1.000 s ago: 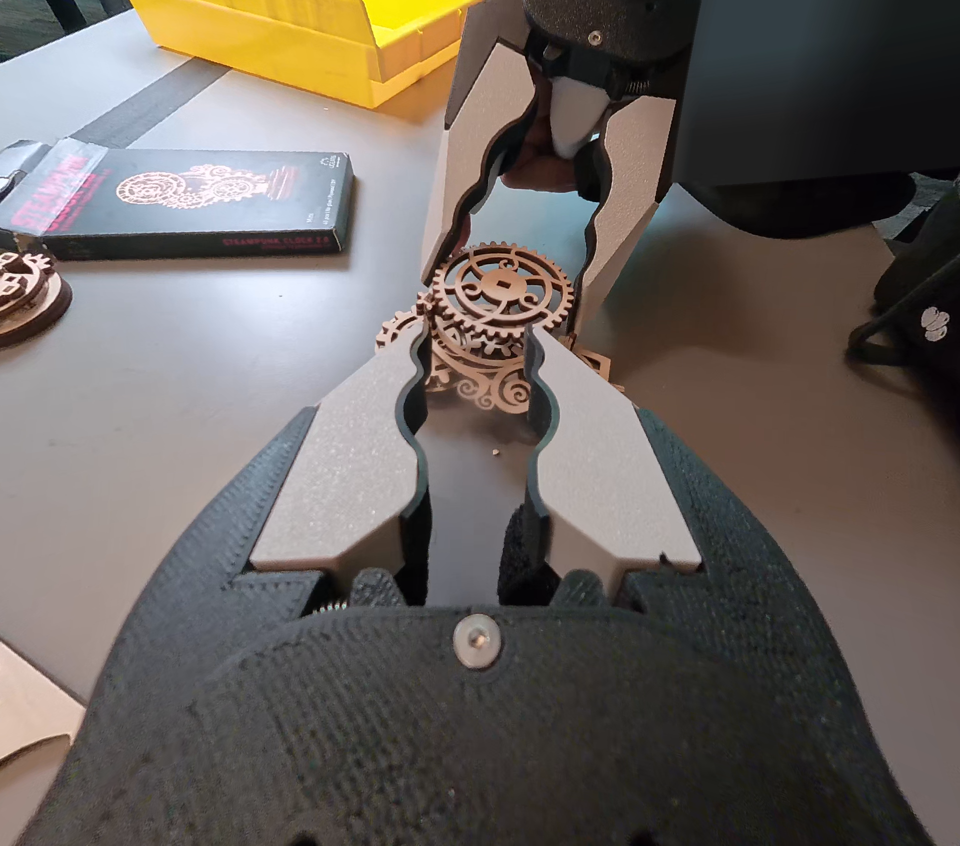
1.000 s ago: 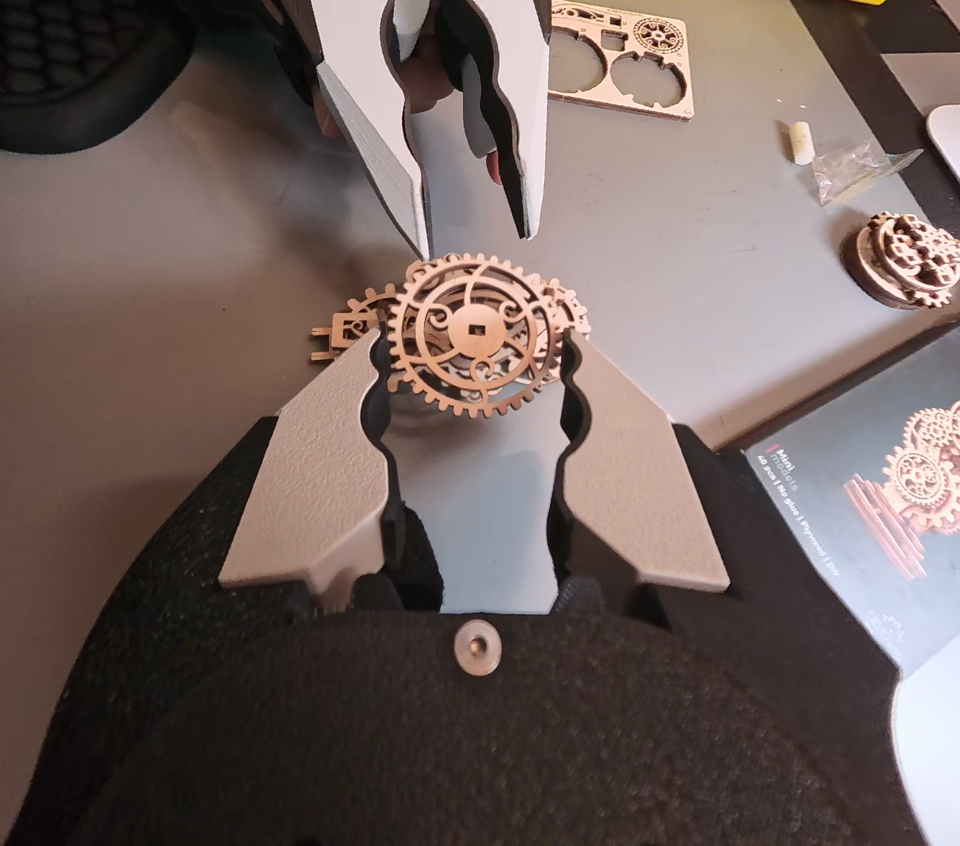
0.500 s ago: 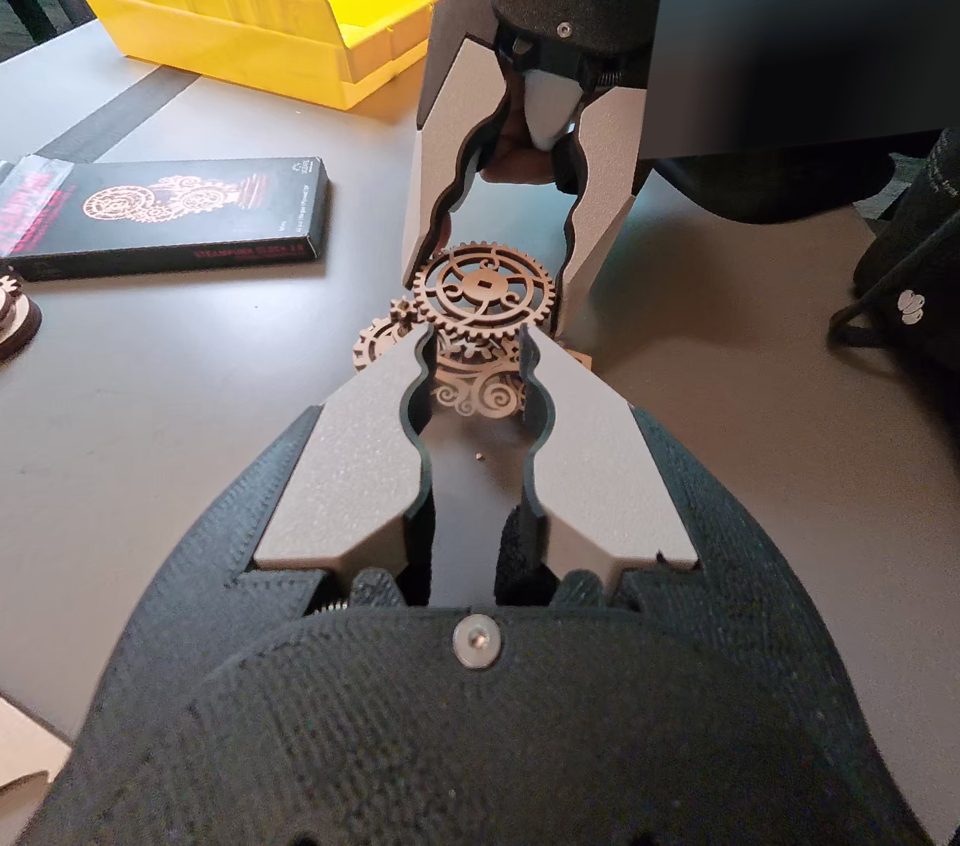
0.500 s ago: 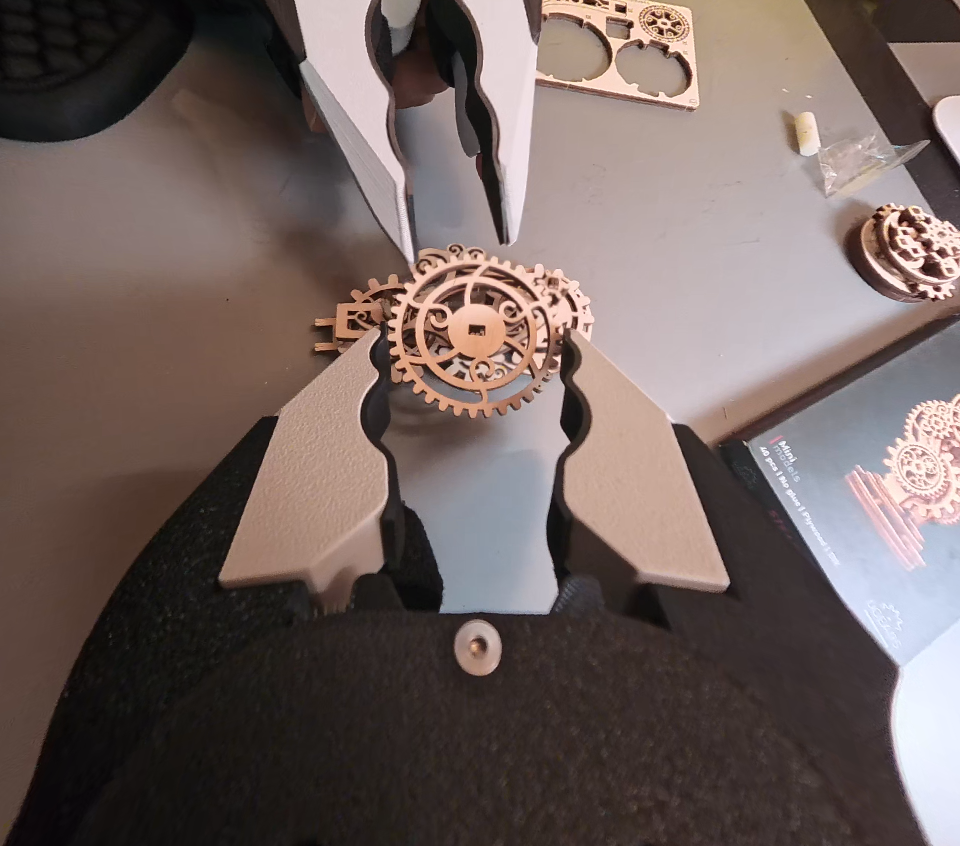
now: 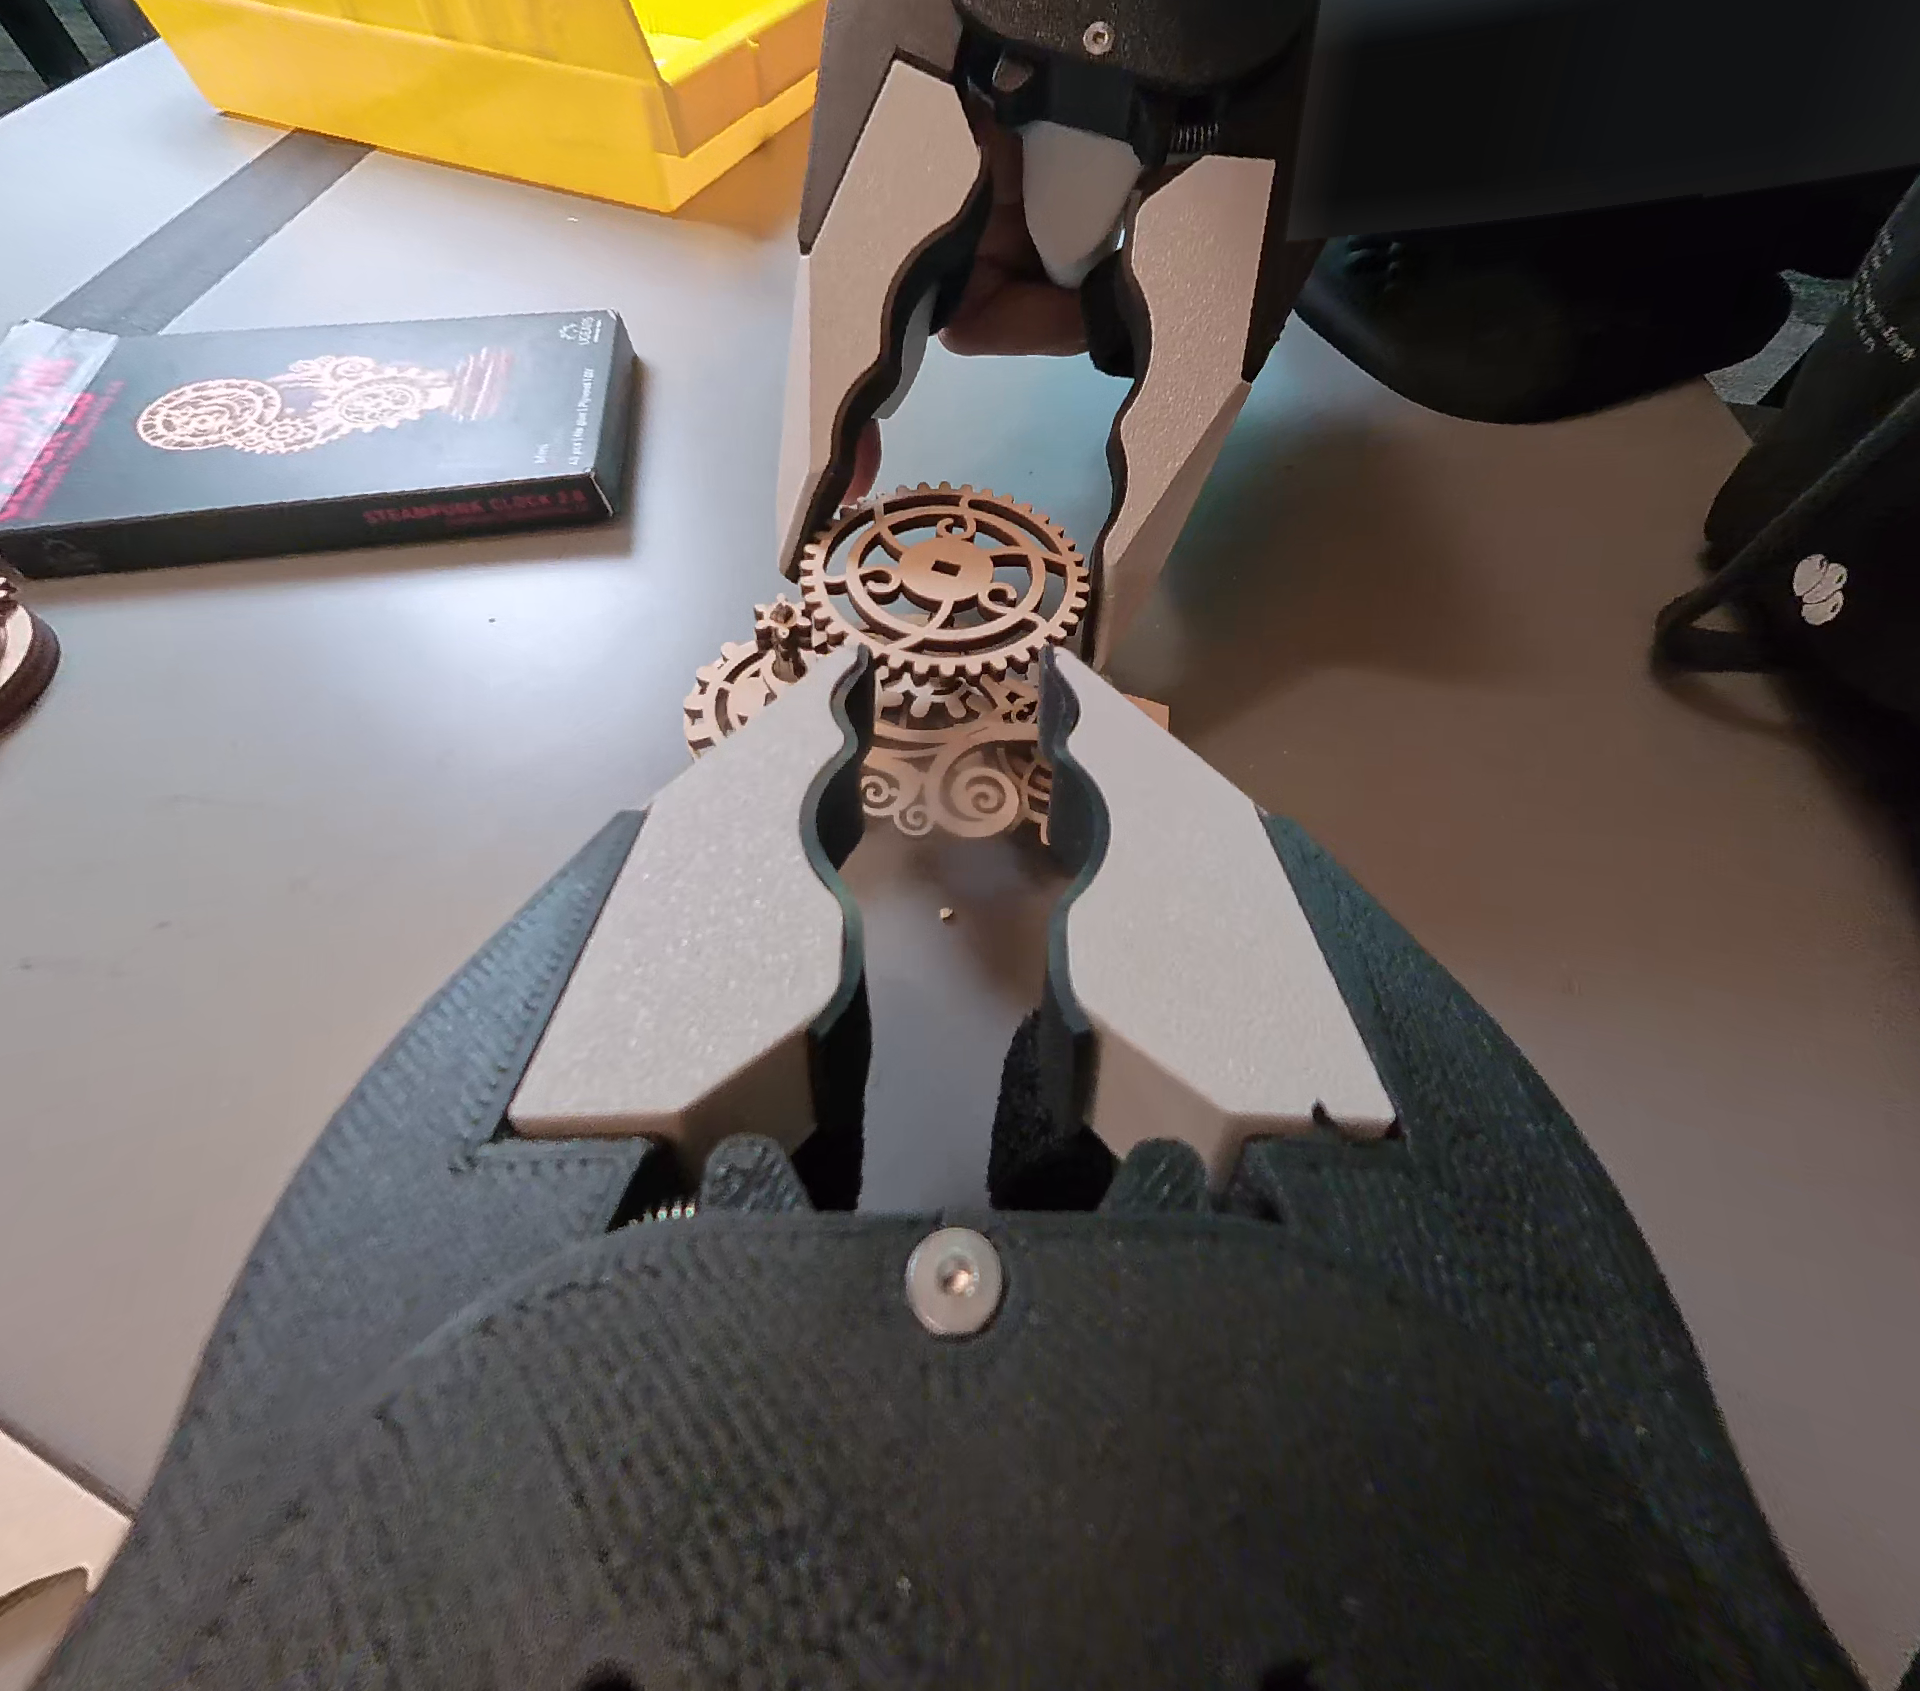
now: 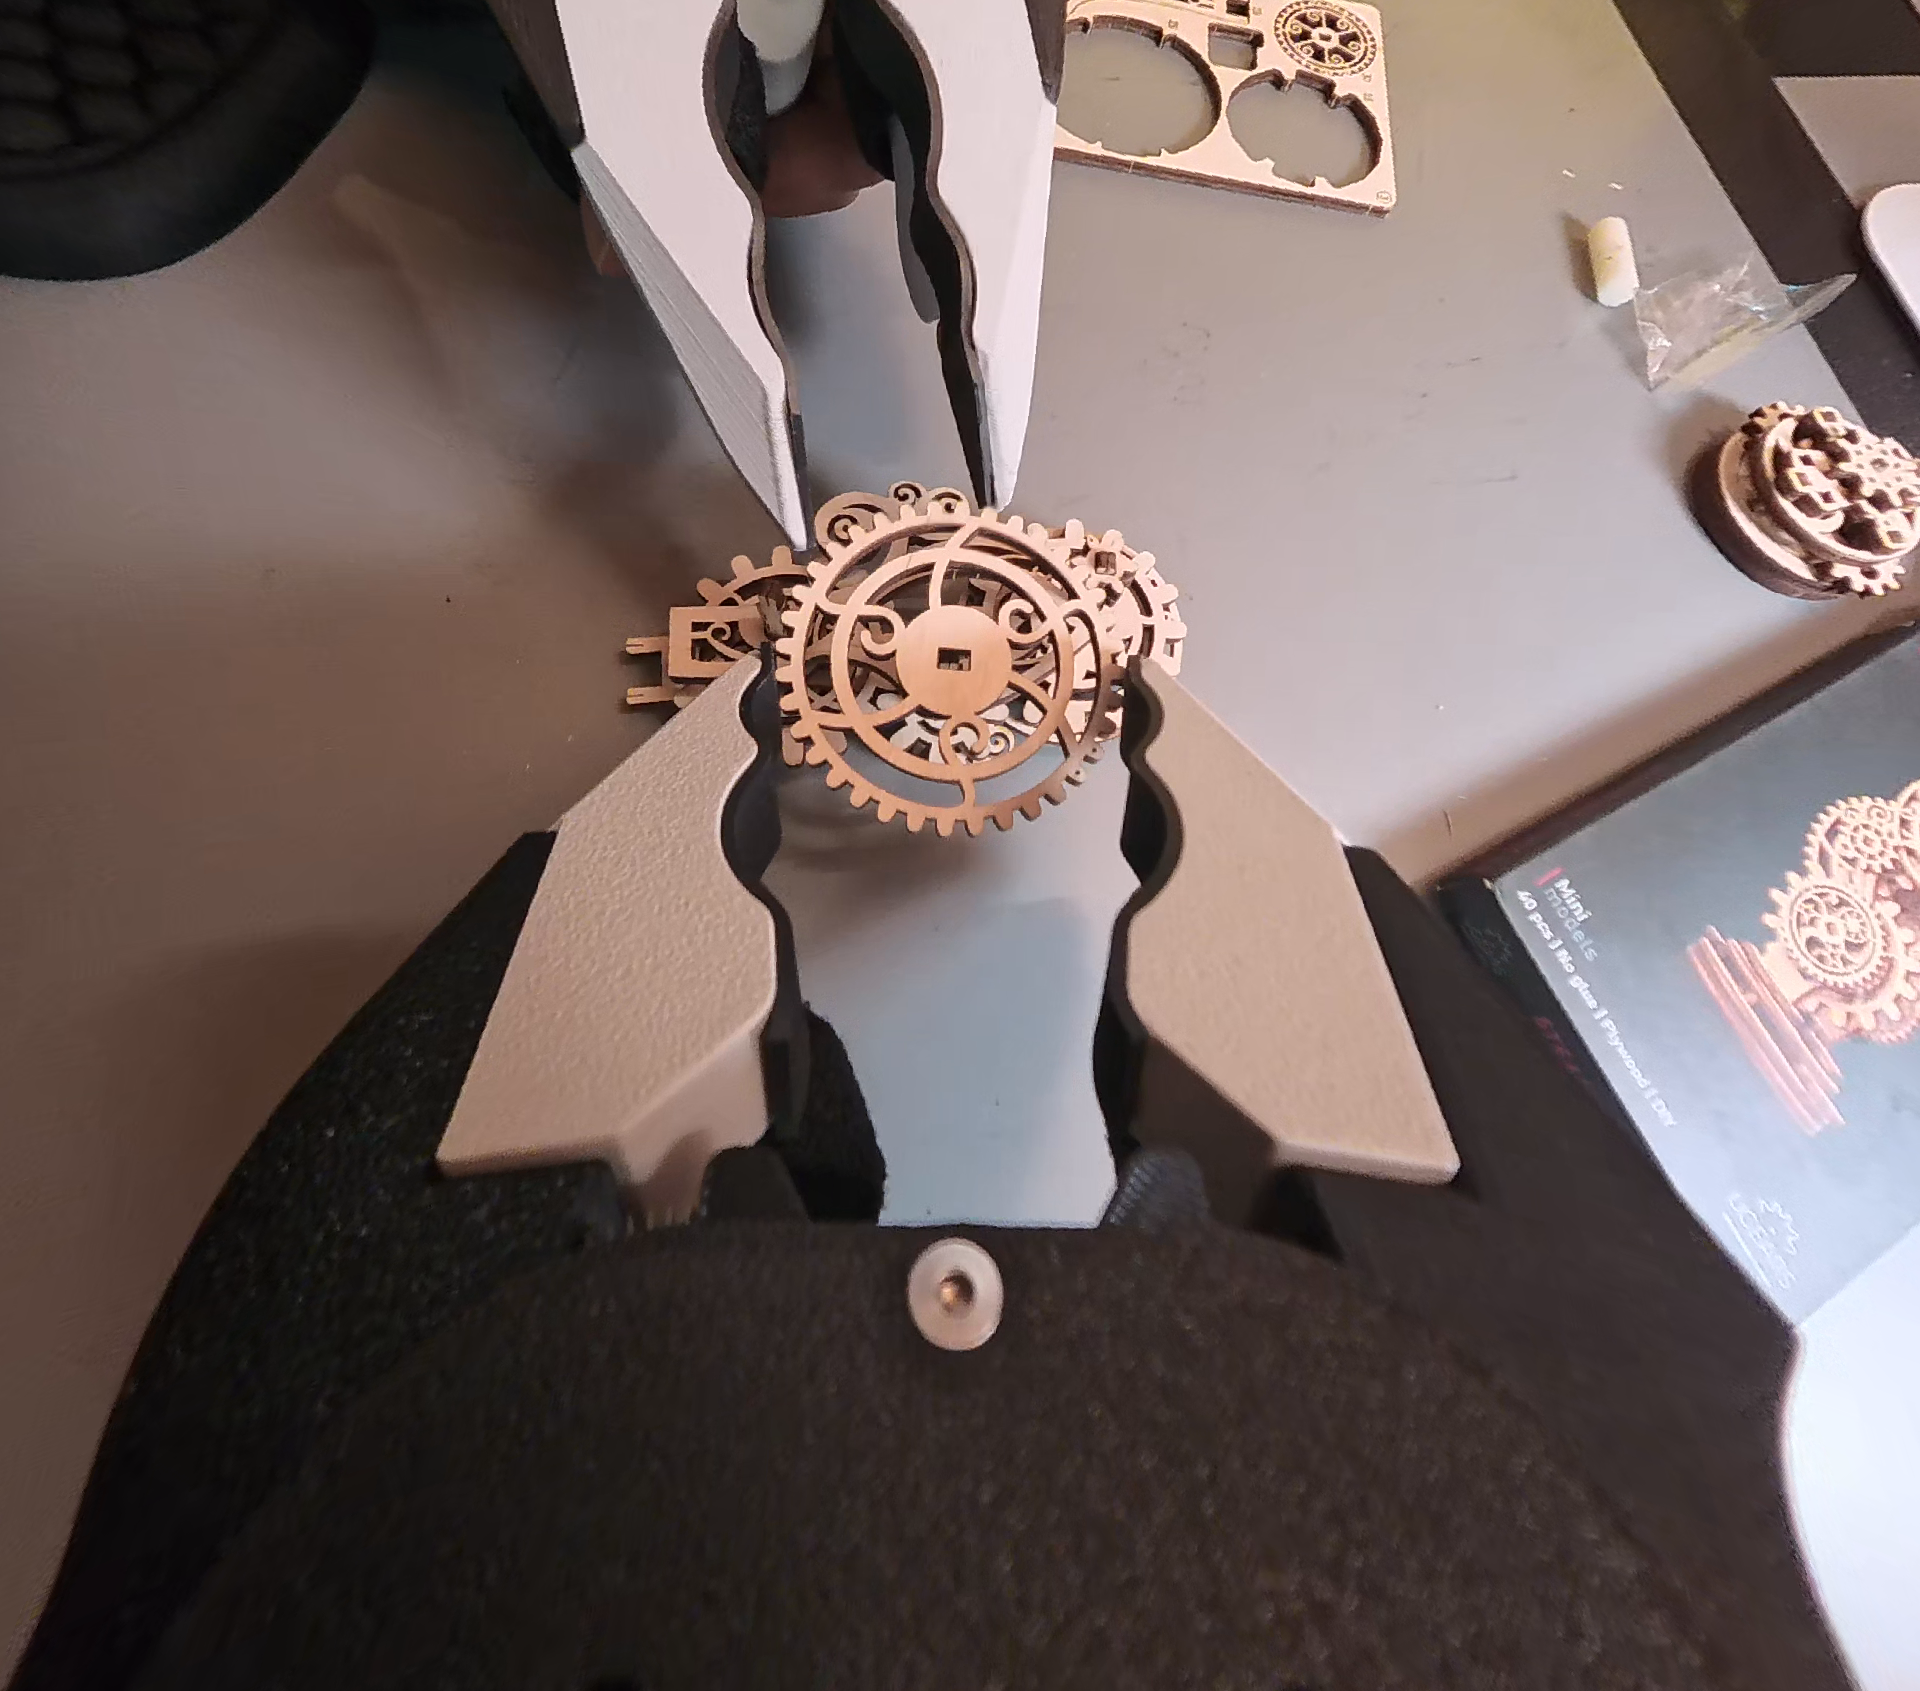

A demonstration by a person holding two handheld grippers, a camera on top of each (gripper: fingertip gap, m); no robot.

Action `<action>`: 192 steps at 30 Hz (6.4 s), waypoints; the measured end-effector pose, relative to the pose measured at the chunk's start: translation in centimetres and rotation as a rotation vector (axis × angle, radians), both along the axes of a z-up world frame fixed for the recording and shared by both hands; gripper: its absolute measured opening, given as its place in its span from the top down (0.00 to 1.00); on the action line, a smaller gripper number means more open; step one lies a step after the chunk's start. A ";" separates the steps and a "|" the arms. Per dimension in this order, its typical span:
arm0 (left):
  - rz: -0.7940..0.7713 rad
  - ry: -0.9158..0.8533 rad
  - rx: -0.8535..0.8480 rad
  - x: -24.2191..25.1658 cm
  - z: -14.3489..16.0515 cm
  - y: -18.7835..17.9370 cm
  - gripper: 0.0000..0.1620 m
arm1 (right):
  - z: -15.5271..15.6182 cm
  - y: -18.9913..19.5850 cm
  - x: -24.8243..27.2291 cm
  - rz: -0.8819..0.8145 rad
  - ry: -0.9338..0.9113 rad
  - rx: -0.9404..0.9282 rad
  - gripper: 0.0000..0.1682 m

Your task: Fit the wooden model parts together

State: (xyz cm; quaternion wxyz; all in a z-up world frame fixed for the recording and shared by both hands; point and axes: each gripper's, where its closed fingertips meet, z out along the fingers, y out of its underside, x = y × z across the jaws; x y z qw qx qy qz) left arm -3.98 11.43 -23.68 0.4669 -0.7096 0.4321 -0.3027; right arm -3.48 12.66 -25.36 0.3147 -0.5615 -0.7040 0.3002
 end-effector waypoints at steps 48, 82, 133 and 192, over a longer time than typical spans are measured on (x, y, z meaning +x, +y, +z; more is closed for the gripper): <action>0.038 0.023 0.018 -1.1 0.0 0.6 0.82 | -0.2 0.3 -0.6 -0.147 -0.073 -0.037 0.62; 0.073 0.019 0.089 -0.6 1.9 0.8 0.74 | -0.1 -0.1 -1.3 -0.066 -0.063 -0.006 0.62; 0.171 -0.236 -0.395 -2.3 0.1 1.7 0.98 | 0.4 1.0 0.2 -0.129 0.137 -0.196 0.81; 0.319 -0.589 -0.831 -2.9 0.2 1.2 0.91 | 0.8 1.1 -2.1 -0.006 0.202 -0.052 0.64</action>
